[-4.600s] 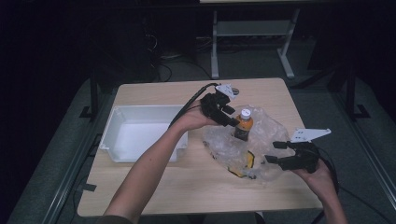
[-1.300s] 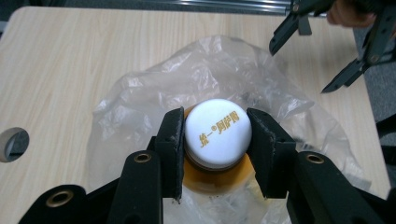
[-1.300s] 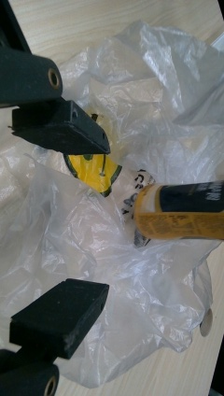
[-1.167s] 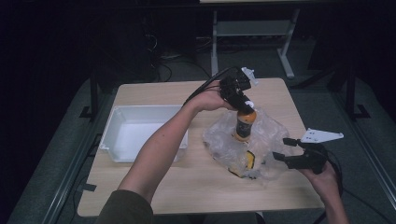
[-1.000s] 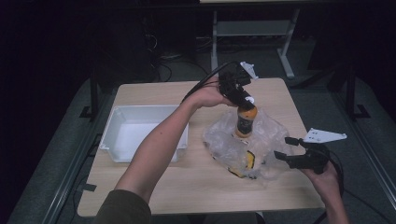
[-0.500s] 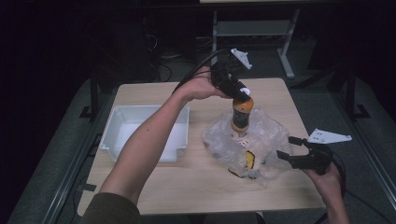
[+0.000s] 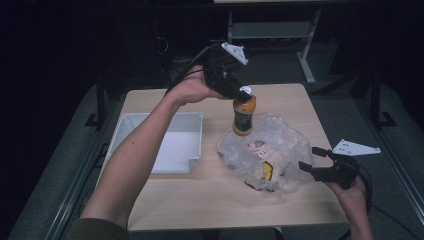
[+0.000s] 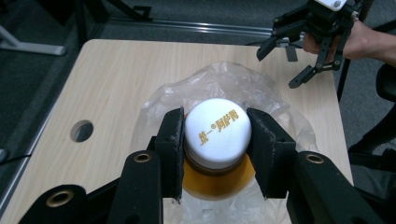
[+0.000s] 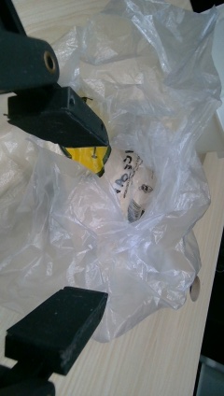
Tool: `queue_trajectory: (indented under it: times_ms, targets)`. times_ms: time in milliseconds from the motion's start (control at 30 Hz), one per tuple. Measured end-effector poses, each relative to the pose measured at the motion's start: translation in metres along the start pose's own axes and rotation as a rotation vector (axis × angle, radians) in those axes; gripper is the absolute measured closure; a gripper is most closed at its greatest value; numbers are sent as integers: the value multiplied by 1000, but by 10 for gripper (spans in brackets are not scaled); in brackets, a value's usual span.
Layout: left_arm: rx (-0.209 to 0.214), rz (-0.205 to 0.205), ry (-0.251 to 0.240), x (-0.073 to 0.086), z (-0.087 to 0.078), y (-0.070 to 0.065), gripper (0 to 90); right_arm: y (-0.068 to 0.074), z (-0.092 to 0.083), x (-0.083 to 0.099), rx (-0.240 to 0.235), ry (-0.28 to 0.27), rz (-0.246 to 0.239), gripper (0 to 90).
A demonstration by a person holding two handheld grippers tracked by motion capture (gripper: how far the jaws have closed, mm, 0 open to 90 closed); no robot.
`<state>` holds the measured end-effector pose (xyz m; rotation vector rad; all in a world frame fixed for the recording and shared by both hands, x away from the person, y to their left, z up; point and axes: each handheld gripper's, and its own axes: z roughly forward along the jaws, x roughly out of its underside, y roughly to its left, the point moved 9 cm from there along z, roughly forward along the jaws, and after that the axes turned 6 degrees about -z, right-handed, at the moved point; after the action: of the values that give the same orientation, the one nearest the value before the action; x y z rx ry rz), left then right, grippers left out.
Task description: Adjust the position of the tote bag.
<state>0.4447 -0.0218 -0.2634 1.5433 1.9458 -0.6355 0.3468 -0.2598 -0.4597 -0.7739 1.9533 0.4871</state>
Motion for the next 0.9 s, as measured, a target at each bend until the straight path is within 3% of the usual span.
queue_trajectory:
  times_ms: [200,367,900]
  targets:
    - [-25,-2,-12,17,-18,5,594,-2,0,1,9,-4,11,200]
    - [-40,-32,-32,32,-33,7,594,-2,-2,0,13,-15,21,200]
    - [-76,-45,-13,73,-67,8,594,-1,-3,1,37,-7,19,195]
